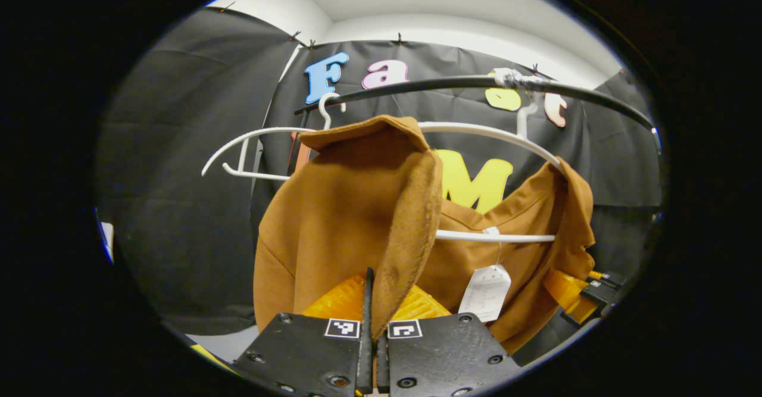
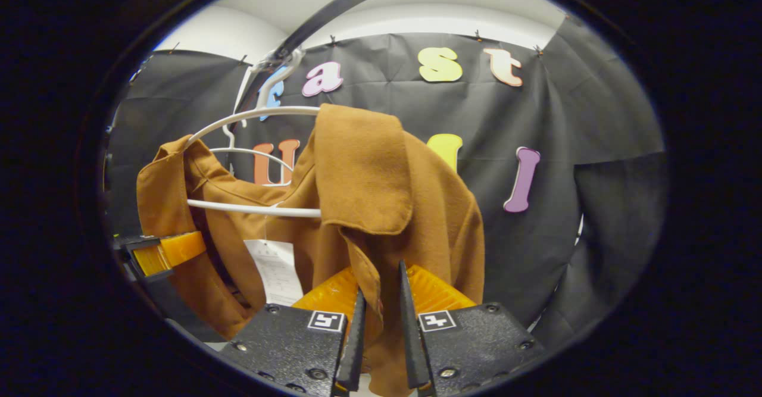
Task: Grasp the clothes on the hanger with both hands and then place them into the laundry hamper below.
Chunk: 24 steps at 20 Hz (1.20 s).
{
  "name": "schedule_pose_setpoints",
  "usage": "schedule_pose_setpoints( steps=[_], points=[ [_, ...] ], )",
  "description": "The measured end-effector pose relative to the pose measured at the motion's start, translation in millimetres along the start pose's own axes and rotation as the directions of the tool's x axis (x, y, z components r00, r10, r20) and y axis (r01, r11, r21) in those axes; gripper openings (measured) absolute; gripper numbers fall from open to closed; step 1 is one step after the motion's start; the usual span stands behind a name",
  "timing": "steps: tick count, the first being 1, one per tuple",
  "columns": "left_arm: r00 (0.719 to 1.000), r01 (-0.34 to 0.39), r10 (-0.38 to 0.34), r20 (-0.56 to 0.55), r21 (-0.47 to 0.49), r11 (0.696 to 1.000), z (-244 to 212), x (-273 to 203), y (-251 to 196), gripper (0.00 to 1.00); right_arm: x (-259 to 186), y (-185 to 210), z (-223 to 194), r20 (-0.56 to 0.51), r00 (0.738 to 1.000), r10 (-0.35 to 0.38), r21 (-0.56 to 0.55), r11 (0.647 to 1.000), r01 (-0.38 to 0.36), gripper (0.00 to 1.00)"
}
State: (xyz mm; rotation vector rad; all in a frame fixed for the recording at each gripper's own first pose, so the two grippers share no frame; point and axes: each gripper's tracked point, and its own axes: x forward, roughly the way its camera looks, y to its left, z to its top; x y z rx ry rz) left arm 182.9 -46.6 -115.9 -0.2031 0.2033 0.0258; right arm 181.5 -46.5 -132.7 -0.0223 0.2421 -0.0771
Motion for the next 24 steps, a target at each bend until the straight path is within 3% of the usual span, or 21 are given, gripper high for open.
schedule_pose_setpoints(
  steps=[2,3,5,13,17,21,22,24],
  points=[
    [1.000,0.013,-0.013,0.011,-0.025,1.000,7.8,-8.8,4.6,0.03,-6.0,-16.7,3.5,0.017,0.999,-0.051,0.037,0.998,0.050,0.25],
    [1.000,0.017,-0.016,0.010,-0.025,1.000,11.1,-10.6,7.9,0.03,-7.9,-26.4,6.1,0.025,0.996,-0.084,0.053,0.995,0.083,0.17],
    [0.999,0.029,-0.028,0.019,-0.031,0.999,18.4,-16.9,12.5,0.03,-12.4,-35.5,9.8,0.033,0.995,-0.095,0.097,0.991,0.091,0.07],
    [0.999,0.040,-0.039,0.015,-0.078,0.996,36.3,-30.4,34.2,0.02,-21.8,-68.6,38.3,0.107,0.984,-0.145,0.212,0.970,0.119,0.05],
    [0.999,0.053,-0.052,0.016,-0.092,0.994,49.3,-37.9,43.9,0.02,-23.5,-84.8,47.3,0.146,0.968,-0.206,0.253,0.953,0.165,0.04],
    [0.998,0.036,-0.031,0.048,-0.108,0.994,69.7,-44.4,58.7,0.03,-22.1,-104.4,57.0,0.174,0.959,-0.222,0.323,0.933,0.157,0.05],
    [0.998,0.029,-0.024,0.055,-0.106,0.994,73.9,-44.4,61.9,0.10,-20.7,-105.3,59.2,0.178,0.958,-0.223,0.337,0.929,0.153,0.04],
    [0.997,0.018,-0.010,0.070,-0.109,0.994,82.9,-46.2,66.9,0.10,-14.1,-109.0,64.5,0.185,0.955,-0.230,0.351,0.924,0.154,0.04]
  ],
)
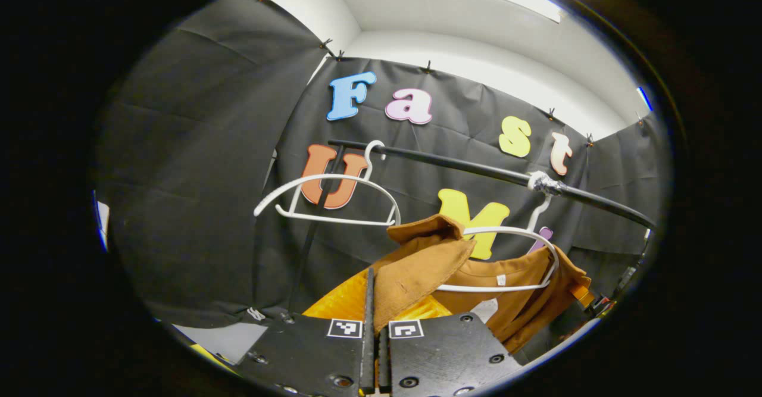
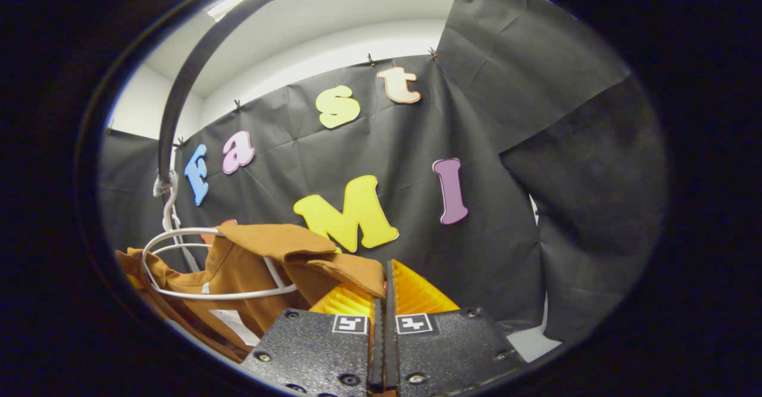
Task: Grasp the clothes on the hanger with both hands and then place them into the laundry hamper below.
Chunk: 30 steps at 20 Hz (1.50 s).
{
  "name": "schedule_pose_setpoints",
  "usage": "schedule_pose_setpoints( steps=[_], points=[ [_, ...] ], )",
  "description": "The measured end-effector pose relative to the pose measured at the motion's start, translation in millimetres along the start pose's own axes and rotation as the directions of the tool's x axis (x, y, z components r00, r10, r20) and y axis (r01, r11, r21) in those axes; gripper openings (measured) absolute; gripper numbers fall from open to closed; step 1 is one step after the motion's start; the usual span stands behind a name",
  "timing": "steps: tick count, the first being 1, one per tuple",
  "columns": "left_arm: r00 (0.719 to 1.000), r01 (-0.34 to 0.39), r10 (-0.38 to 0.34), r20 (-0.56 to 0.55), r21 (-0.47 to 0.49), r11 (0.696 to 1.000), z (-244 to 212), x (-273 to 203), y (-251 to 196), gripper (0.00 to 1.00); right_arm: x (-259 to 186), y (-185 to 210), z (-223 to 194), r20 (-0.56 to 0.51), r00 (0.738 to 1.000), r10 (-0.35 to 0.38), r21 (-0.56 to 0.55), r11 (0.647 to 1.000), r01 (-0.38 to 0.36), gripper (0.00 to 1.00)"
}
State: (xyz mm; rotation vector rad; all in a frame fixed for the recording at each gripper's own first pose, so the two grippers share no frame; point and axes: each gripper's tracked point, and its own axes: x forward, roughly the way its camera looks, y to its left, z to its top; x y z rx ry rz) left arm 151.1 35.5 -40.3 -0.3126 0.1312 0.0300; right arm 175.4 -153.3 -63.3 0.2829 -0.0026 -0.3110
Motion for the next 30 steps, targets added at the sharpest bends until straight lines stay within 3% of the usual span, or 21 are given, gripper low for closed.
schedule_pose_setpoints(
  steps=[1,2,3,5,6,7,8,9,11,12,13,14,30],
  points=[
    [1.000,-0.018,0.018,0.004,-0.007,1.000,3.0,-0.1,5.2,0.03,4.5,-2.0,0.9,0.003,1.000,-0.007,0.002,1.000,0.007,0.05],
    [0.999,-0.041,0.041,0.004,-0.016,0.999,3.7,2.1,13.0,0.03,8.4,-4.0,-2.4,-0.002,1.000,-0.015,0.002,1.000,0.015,0.04],
    [0.998,-0.056,0.056,0.001,-0.028,0.998,3.5,3.3,18.9,0.10,11.7,-5.3,-7.0,-0.013,1.000,-0.021,0.006,1.000,0.021,0.04],
    [0.998,-0.059,0.060,0.005,-0.052,0.997,6.4,3.1,23.7,0.10,17.3,-5.1,-9.2,-0.020,0.999,-0.025,0.016,1.000,0.025,0.04],
    [0.998,-0.062,0.063,0.007,-0.051,0.997,9.7,2.8,27.7,0.02,20.2,-5.0,-10.1,-0.021,0.999,-0.026,0.009,1.000,0.026,0.05],
    [0.998,-0.066,0.067,0.012,-0.048,0.997,13.1,3.2,31.5,0.10,22.4,-5.0,-10.0,-0.018,0.999,-0.028,0.000,1.000,0.028,0.04],
    [0.997,-0.071,0.072,0.017,-0.049,0.996,16.4,4.2,34.0,0.10,24.8,-6.4,-9.4,-0.014,0.999,-0.031,-0.008,0.999,0.031,0.05],
    [0.996,-0.081,0.082,0.019,-0.055,0.995,18.3,4.5,37.9,0.03,27.3,-8.0,-9.8,-0.014,0.999,-0.037,-0.013,0.999,0.037,0.05],
    [0.995,-0.093,0.095,0.011,-0.084,0.992,17.0,4.2,45.3,0.03,30.1,-9.8,-11.4,-0.015,0.999,-0.041,-0.012,0.999,0.041,0.05],
    [0.996,-0.092,0.093,0.007,-0.099,0.991,15.8,3.2,46.4,0.10,31.4,-9.9,-11.9,-0.015,0.999,-0.041,-0.014,0.999,0.041,0.05],
    [0.995,-0.097,0.098,0.004,-0.103,0.990,14.1,3.6,48.5,0.10,32.4,-10.4,-11.3,-0.013,0.999,-0.040,-0.016,0.999,0.040,0.05],
    [0.995,-0.102,0.103,0.004,-0.101,0.990,13.3,3.8,49.7,0.03,33.4,-11.6,-11.4,-0.009,0.999,-0.040,-0.020,0.999,0.040,0.05],
    [0.990,-0.135,0.131,-0.046,-0.086,0.987,-11.7,13.0,71.7,0.04,55.0,-26.5,-31.7,-0.058,0.997,-0.043,-0.129,0.991,0.035,0.04]
  ],
)
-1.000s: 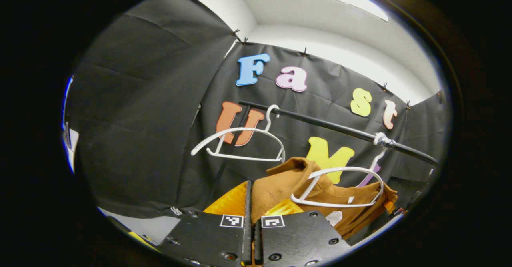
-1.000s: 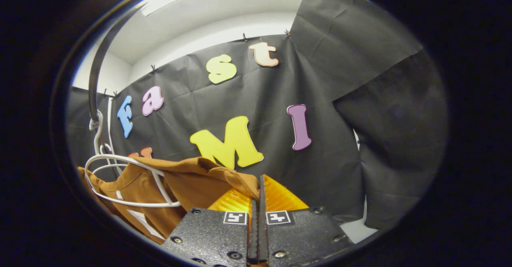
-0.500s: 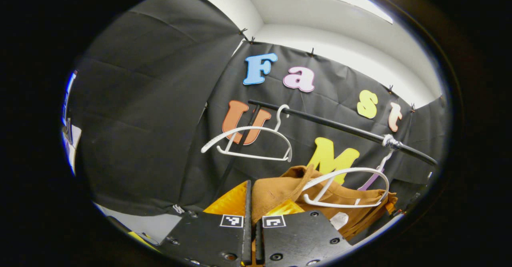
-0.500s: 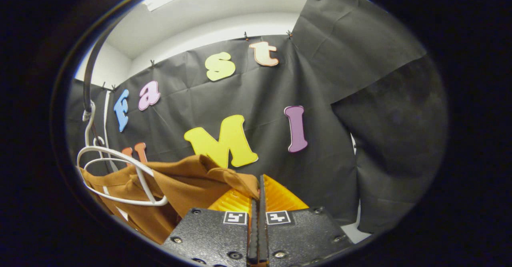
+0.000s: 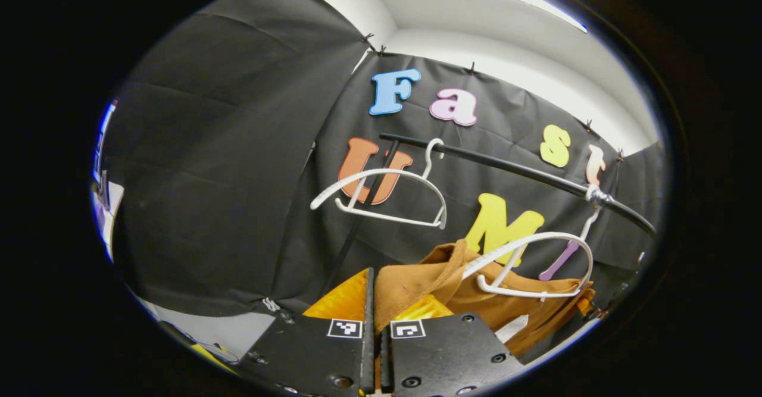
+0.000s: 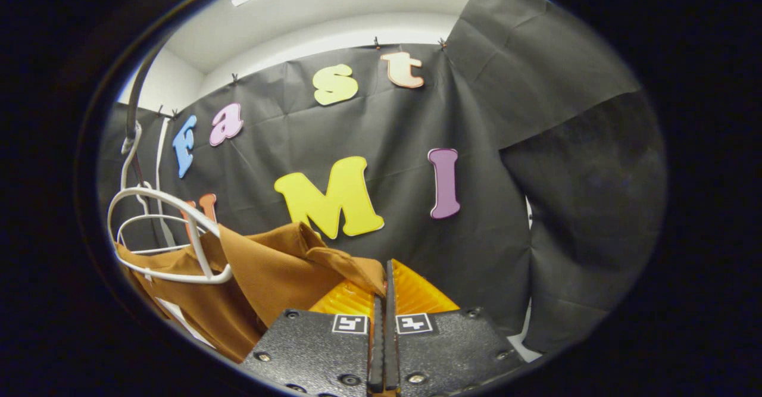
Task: Grasp the clothes on the hanger with both hands and then place them into the laundry hamper below.
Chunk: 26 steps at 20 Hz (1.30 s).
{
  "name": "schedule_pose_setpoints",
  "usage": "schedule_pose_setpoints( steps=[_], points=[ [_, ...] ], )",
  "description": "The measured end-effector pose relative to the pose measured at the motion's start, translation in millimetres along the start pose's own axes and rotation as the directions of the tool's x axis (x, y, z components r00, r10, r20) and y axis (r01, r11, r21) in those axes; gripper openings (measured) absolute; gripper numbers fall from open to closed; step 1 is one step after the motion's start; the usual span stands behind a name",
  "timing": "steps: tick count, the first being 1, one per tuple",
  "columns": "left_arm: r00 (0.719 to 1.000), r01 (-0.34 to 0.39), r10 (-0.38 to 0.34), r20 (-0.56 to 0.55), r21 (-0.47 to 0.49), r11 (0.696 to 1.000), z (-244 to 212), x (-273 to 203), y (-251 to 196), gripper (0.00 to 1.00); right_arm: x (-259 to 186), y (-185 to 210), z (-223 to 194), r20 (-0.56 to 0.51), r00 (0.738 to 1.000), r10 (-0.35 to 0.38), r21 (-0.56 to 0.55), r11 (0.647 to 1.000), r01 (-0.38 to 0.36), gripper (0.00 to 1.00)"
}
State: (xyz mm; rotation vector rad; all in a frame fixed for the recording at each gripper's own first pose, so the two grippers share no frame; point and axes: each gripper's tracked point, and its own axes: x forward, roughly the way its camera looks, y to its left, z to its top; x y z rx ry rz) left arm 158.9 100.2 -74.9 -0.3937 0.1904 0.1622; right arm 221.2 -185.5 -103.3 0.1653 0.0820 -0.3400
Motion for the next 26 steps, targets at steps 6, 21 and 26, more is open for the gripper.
schedule_pose_setpoints(
  steps=[6,21,26],
  points=[
    [0.993,-0.038,0.033,-0.115,-0.042,0.998,-24.7,15.4,22.7,0.04,15.6,5.0,-22.0,-0.080,0.996,0.043,-0.020,0.999,-0.045,0.04],
    [0.996,0.068,-0.054,-0.071,0.211,0.975,-39.1,-27.4,-10.5,0.04,-49.3,36.5,-36.8,-0.075,0.991,0.114,-0.210,0.969,-0.127,0.05],
    [0.988,0.150,-0.138,-0.066,0.248,0.957,-30.6,-42.8,-40.7,0.10,-82.0,70.7,-23.1,-0.057,0.976,0.211,-0.224,0.950,-0.219,0.04]
  ],
)
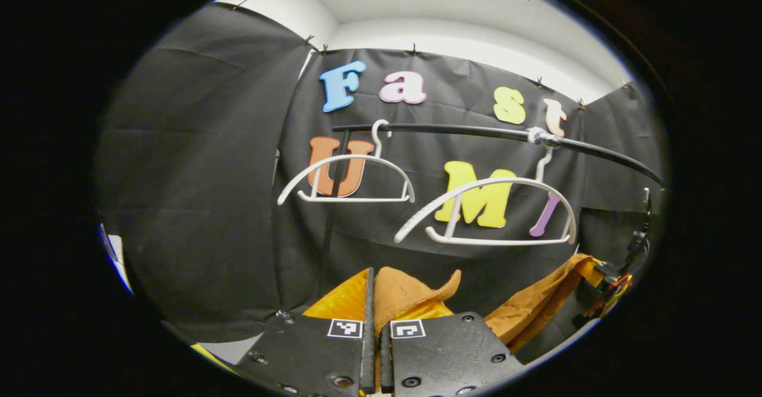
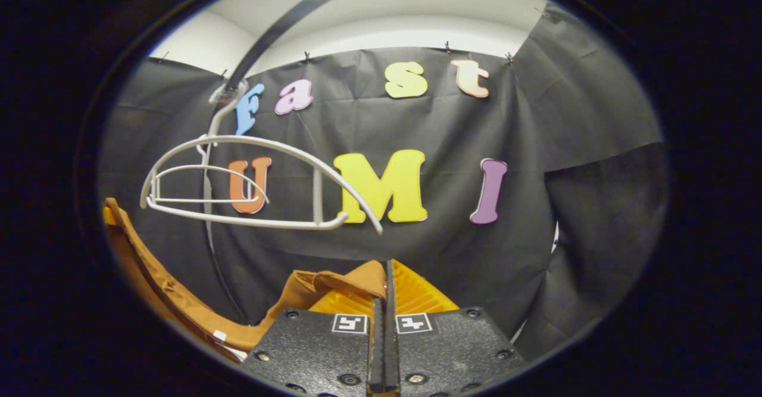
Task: Grasp the clothes on the hanger with both hands and then place them into the laundry hamper below.
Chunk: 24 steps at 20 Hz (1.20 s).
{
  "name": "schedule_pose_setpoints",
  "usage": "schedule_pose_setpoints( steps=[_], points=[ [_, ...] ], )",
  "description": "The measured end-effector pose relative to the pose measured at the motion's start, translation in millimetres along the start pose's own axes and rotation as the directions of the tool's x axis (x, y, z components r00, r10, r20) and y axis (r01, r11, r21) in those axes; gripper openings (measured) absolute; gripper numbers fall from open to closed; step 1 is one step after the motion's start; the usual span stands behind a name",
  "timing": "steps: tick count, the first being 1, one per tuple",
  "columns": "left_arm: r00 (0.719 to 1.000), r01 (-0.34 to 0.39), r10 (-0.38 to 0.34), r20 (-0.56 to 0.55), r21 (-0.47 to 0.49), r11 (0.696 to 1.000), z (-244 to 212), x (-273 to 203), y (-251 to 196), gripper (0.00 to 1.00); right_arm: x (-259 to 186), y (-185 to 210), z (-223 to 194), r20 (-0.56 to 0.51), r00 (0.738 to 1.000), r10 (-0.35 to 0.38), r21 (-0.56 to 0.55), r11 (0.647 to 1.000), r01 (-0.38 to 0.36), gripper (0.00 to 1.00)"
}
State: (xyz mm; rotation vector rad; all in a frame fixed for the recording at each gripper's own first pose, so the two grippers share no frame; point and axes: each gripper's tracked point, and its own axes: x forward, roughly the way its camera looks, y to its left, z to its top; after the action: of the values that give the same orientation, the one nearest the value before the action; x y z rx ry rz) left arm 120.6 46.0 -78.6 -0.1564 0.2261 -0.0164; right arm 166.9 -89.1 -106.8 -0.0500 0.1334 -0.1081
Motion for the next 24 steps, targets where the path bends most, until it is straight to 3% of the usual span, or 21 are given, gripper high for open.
schedule_pose_setpoints(
  steps=[5,6,7,8,16,19,20,24],
  points=[
    [0.997,0.080,-0.080,0.001,0.026,0.996,5.5,-12.4,-33.2,0.10,-25.5,39.8,19.7,0.011,0.993,0.115,0.051,0.992,-0.116,0.04],
    [0.995,0.101,-0.101,0.001,0.028,0.994,6.9,-13.3,-42.2,0.04,-30.7,49.3,23.3,0.016,0.989,0.145,0.048,0.988,-0.145,0.04],
    [0.993,0.121,-0.121,0.002,0.028,0.992,8.2,-14.3,-50.7,0.10,-35.2,58.4,27.2,0.018,0.985,0.173,0.042,0.984,-0.173,0.04],
    [0.990,0.140,-0.140,-0.002,0.029,0.990,8.6,-15.1,-58.6,0.10,-38.6,67.5,30.4,0.021,0.979,0.201,0.042,0.979,-0.202,0.04],
    [0.960,0.281,-0.281,-0.009,0.066,0.958,9.7,-25.1,-115.2,0.10,-67.4,123.4,46.1,0.037,0.925,0.379,0.074,0.922,-0.380,0.04],
    [0.945,0.328,-0.327,-0.028,0.044,0.944,3.7,-26.5,-134.6,0.10,-74.2,138.6,43.4,0.024,0.900,0.436,0.097,0.895,-0.436,0.04],
    [0.939,0.342,-0.341,-0.036,0.036,0.939,2.5,-27.1,-141.7,0.03,-76.4,142.6,42.0,0.017,0.892,0.451,0.109,0.886,-0.450,0.04],
    [0.914,0.402,-0.401,-0.055,0.004,0.916,-1.5,-34.8,-160.8,0.03,-86.5,150.6,38.6,-0.004,0.859,0.513,0.166,0.847,-0.505,0.04]
  ],
)
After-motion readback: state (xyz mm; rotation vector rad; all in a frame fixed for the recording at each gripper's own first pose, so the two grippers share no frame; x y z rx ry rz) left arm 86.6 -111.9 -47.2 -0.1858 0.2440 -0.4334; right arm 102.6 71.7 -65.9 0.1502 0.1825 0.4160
